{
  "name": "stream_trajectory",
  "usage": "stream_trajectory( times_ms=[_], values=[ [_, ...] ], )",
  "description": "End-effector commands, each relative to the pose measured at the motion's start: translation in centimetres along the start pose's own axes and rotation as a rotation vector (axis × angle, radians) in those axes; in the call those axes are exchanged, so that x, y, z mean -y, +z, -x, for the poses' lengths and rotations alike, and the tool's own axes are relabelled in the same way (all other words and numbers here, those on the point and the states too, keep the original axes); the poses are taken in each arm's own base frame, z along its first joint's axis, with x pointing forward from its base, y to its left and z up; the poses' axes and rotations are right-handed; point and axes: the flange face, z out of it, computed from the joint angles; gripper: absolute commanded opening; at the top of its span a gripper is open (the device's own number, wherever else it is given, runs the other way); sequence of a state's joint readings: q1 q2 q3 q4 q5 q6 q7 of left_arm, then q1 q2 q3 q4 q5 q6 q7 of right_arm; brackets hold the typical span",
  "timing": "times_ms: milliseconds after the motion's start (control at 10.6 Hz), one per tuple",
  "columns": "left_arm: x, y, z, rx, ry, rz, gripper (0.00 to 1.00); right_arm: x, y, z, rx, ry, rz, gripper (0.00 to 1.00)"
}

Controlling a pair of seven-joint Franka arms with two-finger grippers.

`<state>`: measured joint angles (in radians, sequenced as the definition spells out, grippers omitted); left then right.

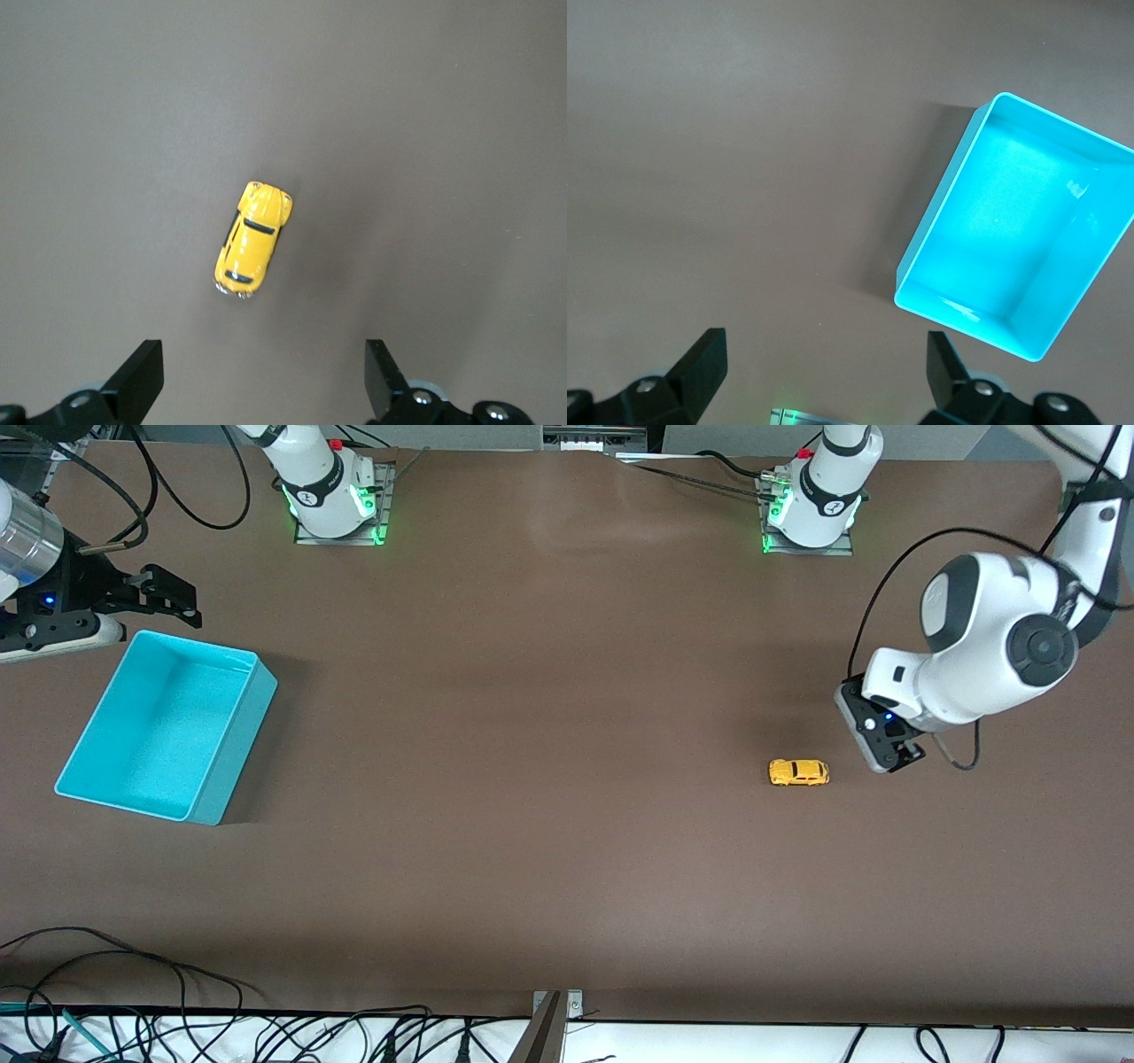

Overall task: Wind up and store yellow beetle car
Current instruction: 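Lower the left gripper onto the yellow beetle car and grasp it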

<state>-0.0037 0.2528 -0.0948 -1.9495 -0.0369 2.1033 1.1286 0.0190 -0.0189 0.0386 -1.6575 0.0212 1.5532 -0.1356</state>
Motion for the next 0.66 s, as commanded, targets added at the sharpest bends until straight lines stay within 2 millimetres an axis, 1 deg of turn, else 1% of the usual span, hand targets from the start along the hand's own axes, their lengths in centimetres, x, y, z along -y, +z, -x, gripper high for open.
stream_trajectory(
  times_ms=[0, 94, 188, 377, 471, 565],
  values=[
    [1.1, 3.3, -0.4, 0.005, 0.128, -0.033, 1.0, -0.3, -0.2, -0.1, 0.009, -0.017, 0.015, 1.0],
    [1.2, 4.8, -1.1, -0.004, 0.184, -0.051, 1.0, -0.3, -0.3, -0.1, 0.007, -0.017, 0.015, 1.0],
    [1.4, 6.4, -1.2, -0.013, 0.221, -0.073, 1.0, -0.2, -0.2, -0.1, 0.012, -0.017, 0.015, 1.0],
    [0.8, 9.6, -1.0, -0.018, 0.243, -0.084, 1.0, -0.2, -0.1, -0.1, 0.016, -0.017, 0.011, 1.0],
    [0.4, 11.1, -1.3, -0.013, 0.269, -0.071, 1.0, -0.2, -0.2, 0.0, 0.015, -0.018, 0.011, 1.0],
    [0.3, 12.0, -1.2, 0.003, 0.294, -0.06, 1.0, -0.3, -0.3, 0.0, 0.013, -0.017, 0.01, 1.0]
  ],
)
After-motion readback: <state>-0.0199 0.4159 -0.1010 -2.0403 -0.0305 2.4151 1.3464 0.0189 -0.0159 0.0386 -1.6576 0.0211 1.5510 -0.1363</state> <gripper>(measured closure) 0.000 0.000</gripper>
